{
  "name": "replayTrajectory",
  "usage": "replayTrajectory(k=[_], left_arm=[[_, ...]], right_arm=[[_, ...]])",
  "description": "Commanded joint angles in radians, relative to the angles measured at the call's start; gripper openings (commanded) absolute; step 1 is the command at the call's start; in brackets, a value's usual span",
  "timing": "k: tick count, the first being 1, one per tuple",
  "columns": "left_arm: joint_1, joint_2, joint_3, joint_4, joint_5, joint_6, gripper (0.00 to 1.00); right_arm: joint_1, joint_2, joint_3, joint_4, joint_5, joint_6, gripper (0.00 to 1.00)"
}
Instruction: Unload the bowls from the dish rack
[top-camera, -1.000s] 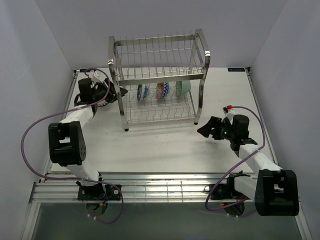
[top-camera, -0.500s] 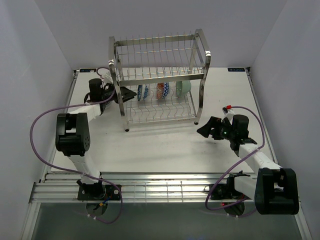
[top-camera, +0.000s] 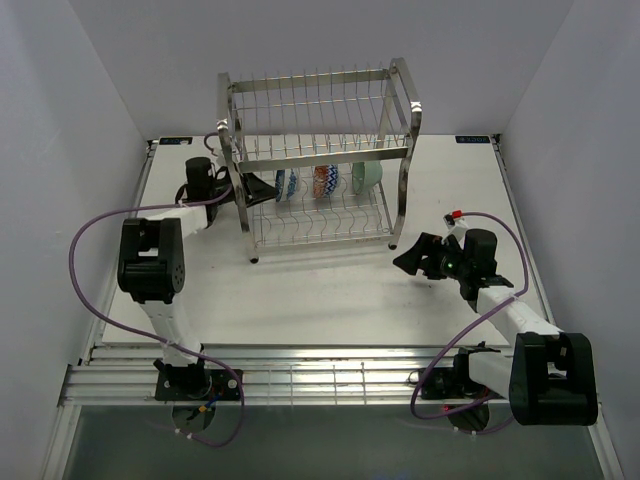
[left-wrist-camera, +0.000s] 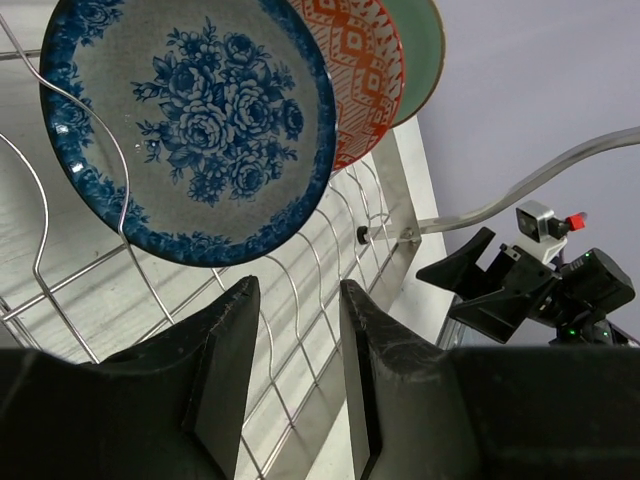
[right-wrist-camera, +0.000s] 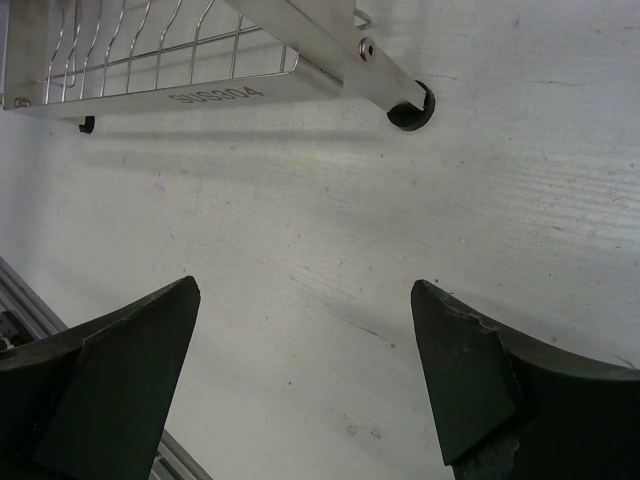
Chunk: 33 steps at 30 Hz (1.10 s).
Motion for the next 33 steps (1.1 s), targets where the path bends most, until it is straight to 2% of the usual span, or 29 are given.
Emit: replayTrajectory(k=[1, 11, 33], left_arm=[[-0.02, 0.009, 0.032, 0.013, 0.03, 0.057, 0.48], [-0.06, 0.031, 0.075, 0.022, -0.072, 0.108, 0.49], [-0.122, 0.093, 0.126, 0.11, -0.137, 0.049, 0.5]], right_arm=[[0.003, 0.003, -0.001, 0.039, -0.012, -0.012, 0.93], [0.005, 0.006, 0.001, 0.038, -0.01, -0.015, 0.93], [0.003, 0.017, 0.001, 0.036, -0.004, -0.018, 0.94]])
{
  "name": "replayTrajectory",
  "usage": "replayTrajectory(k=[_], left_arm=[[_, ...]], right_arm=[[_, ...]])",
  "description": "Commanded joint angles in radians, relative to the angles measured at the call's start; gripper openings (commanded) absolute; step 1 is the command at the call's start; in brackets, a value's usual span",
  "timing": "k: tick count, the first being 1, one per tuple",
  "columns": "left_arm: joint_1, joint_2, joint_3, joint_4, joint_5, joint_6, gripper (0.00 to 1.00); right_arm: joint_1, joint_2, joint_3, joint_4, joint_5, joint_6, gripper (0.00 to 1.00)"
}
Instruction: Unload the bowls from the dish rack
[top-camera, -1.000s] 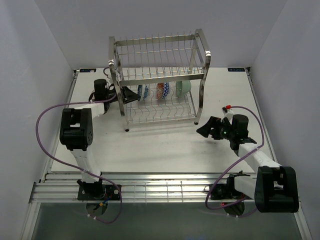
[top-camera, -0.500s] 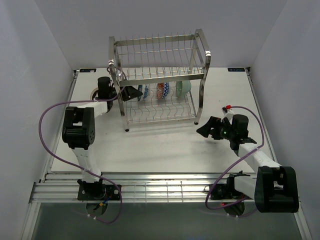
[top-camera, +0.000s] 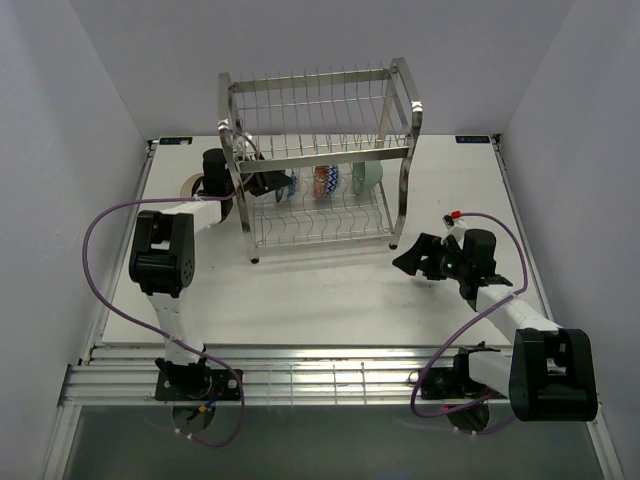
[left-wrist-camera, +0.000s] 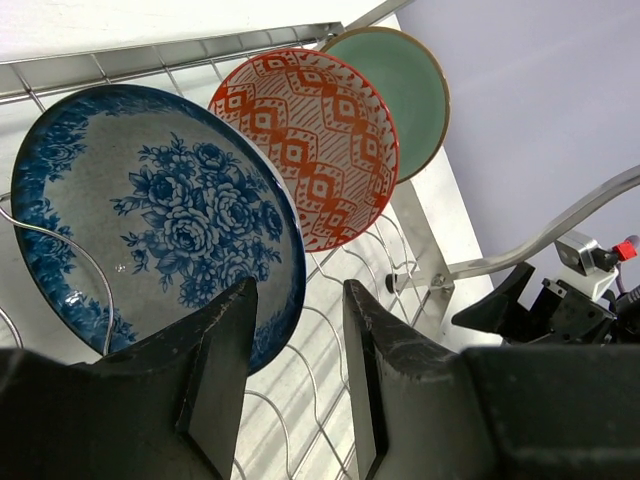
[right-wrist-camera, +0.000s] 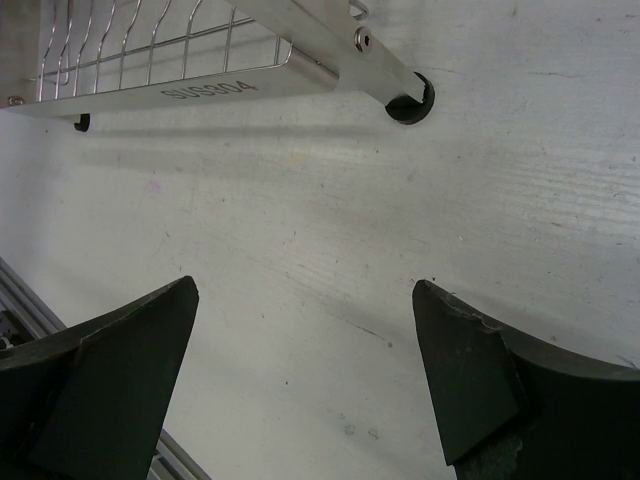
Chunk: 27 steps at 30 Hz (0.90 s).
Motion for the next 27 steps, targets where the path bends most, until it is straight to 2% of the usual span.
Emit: replayTrajectory(k=[1, 3, 4, 5, 6, 11, 16, 23, 27], left_arm=[[-0.033, 0.016, 0.02, 0.027, -0.019, -0.008, 0.5], [-0.033, 0.016, 0.013, 0.027, -0.042, -0.013, 0.46], [-0.033, 0.019, 0.009, 0.028, -0.045, -0.015, 0.42], [-0.032, 0.019, 0.008, 0.027, -0.044, -0.022, 0.33], [-0.033, 0.021, 0.006, 0.028, -0.045, -0.027, 0.3], [-0.035, 0.016, -0.004, 0.028, -0.062, -0.047, 0.2], [-0.035, -0.01, -0.032, 0.03, -0.076, -0.058, 0.0], [-0.033, -0.045, -0.076, 0.054, -0.087, -0.059, 0.0], [-0.032, -0.059, -0.125, 0.181, -0.081, -0.126, 0.0]], right_arm=[[0.003, -0.003, 0.002, 0.03, -0.005, -0.018, 0.94], [0.003, -0.003, 0.002, 0.028, -0.005, -0.018, 0.94], [0.003, -0.002, 0.002, 0.03, -0.004, -0.018, 0.94], [0.005, -0.003, 0.002, 0.03, -0.004, -0.019, 0.94], [0.003, -0.002, 0.002, 0.03, -0.004, -0.019, 0.94], [0.003, -0.003, 0.002, 0.03, -0.002, -0.019, 0.94], [0.005, -0.005, 0.002, 0.028, -0.002, -0.019, 0.94], [0.003, -0.008, -0.001, 0.028, -0.002, -0.021, 0.94], [0.005, -0.005, 0.0, 0.028, -0.005, -0.022, 0.94]])
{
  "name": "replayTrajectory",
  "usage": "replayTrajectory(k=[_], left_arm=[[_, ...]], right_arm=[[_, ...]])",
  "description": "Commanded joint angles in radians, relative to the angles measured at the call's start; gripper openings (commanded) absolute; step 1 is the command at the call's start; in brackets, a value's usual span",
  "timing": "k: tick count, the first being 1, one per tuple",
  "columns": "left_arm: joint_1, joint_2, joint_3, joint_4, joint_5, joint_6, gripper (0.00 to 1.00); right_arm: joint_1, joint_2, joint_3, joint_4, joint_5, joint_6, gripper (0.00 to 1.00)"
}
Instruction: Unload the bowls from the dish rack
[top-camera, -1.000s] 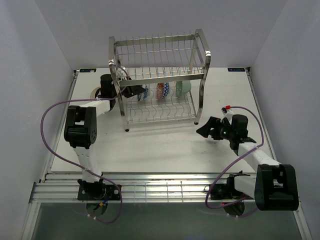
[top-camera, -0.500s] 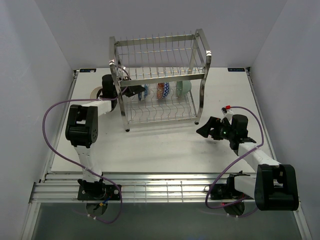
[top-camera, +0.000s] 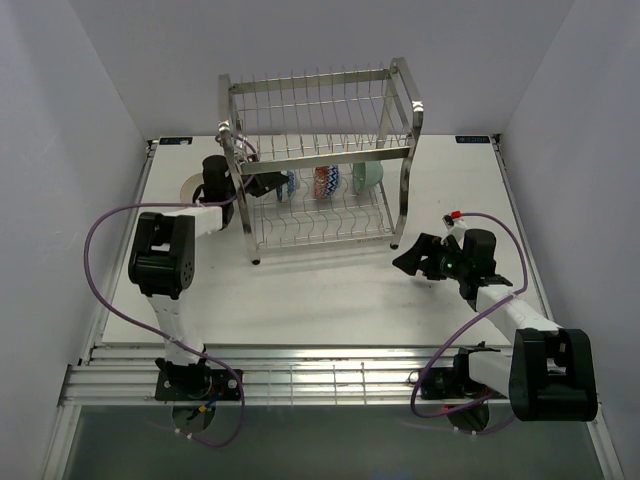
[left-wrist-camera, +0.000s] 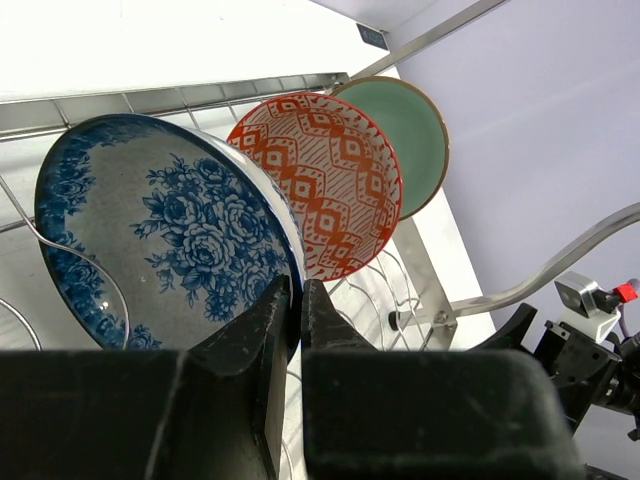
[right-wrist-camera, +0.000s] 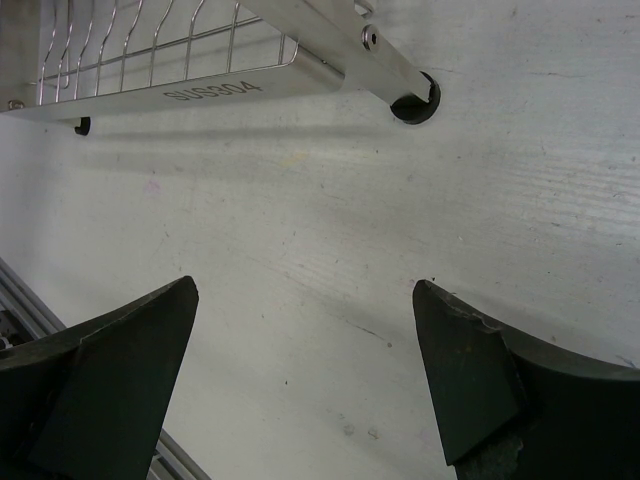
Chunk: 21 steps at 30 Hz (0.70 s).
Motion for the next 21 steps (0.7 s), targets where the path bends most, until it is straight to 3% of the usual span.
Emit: replayTrajectory(k=[1, 13, 21], left_arm=[[-0.023, -0.05, -0.059, 0.05, 0.02, -0.066, 0.0], [0.006, -0.031, -0.182, 0.41, 0.066, -0.294, 0.0], [0.025, -0.014, -0.187, 0.498, 0.108, -0.333, 0.0]], right_arm=[[0.003, -0.006, 0.001, 0.028, -0.003, -0.021, 0.94], [0.003, 0.0, 0.002, 0.025, -0.003, -0.026, 0.96], [0.003, 0.003, 0.005, 0.02, 0.003, -0.029, 0.96]])
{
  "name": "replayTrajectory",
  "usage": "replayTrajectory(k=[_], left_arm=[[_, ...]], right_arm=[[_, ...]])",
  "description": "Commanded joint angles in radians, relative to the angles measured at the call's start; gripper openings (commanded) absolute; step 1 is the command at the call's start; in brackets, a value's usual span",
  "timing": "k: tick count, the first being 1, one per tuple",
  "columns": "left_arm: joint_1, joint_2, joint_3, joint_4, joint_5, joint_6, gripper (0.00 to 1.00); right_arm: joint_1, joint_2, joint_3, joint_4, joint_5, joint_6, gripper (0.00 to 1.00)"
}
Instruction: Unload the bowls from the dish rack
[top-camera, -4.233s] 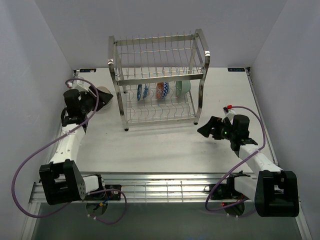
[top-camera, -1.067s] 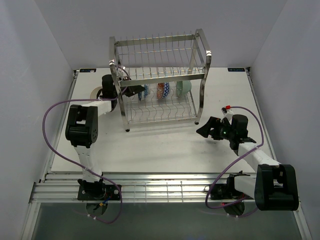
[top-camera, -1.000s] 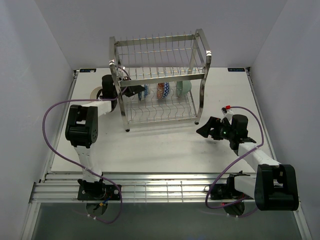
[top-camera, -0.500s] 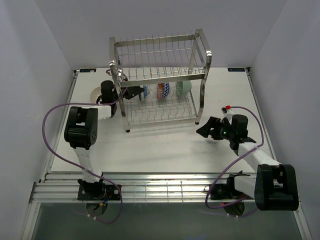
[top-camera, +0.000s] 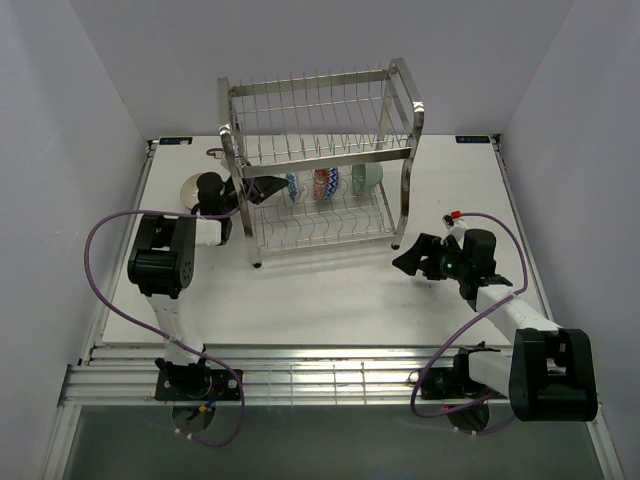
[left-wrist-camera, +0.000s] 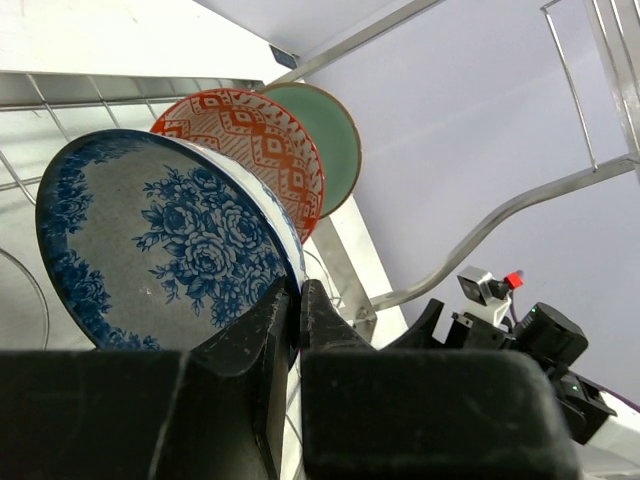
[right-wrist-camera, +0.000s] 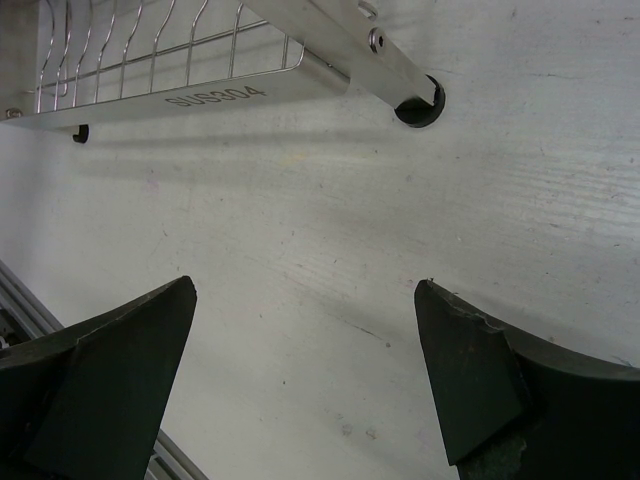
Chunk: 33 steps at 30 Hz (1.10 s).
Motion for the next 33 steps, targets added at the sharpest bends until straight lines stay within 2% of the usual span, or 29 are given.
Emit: replayTrajectory(k=[1, 11, 17, 21, 33], left_arm=[[0.011, -0.008, -0.013, 0.096, 0.059, -0.056, 0.0], [0.041, -0.035, -0.054, 0.148, 0.053, -0.103, 0.0], [0.051, -0.092, -0.036, 0.033, 0.041, -0.027, 0.0], [0.056, -0.101, -0.011, 0.021, 0.051, -0.038, 0.0], [0.087, -0.141, -0.03, 0.131, 0.08, -0.159, 0.0]], right_arm=[[0.005, 0.004, 0.005, 0.021, 0.005, -0.024, 0.96], [0.005, 0.014, 0.01, 0.021, 0.002, -0.024, 0.96], [0.003, 0.01, 0.008, 0.024, -0.003, -0.023, 0.96], [0.003, 0.01, 0.007, 0.027, -0.006, -0.021, 0.96], [0.003, -0.006, -0.001, 0.027, -0.005, -0.021, 0.95]])
